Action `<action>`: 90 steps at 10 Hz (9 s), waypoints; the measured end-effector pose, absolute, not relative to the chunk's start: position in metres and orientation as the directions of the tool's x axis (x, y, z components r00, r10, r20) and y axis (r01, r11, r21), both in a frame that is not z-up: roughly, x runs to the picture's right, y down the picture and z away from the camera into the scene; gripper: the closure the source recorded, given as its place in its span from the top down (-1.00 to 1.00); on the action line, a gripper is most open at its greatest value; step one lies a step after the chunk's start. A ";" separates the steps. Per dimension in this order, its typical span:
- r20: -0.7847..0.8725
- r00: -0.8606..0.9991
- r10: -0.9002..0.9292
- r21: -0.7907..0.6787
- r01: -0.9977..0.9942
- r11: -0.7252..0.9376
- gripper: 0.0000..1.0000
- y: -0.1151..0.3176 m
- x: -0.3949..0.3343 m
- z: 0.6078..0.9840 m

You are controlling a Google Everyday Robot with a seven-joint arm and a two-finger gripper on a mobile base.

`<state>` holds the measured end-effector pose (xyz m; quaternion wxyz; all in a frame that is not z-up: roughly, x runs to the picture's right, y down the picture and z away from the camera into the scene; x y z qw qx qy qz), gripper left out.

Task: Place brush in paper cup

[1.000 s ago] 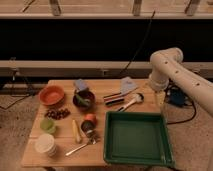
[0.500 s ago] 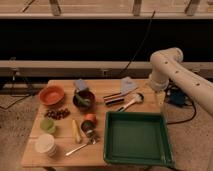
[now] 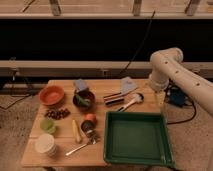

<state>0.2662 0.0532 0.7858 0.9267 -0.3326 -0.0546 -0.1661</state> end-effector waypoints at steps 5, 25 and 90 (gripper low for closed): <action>0.212 0.939 -0.272 -0.598 0.345 0.723 0.60 0.053 0.266 0.786; 0.272 0.931 -0.244 -0.639 0.364 0.678 -0.58 0.073 0.227 0.947; 0.866 0.103 -0.489 0.061 0.949 0.308 -1.00 0.183 -0.274 0.680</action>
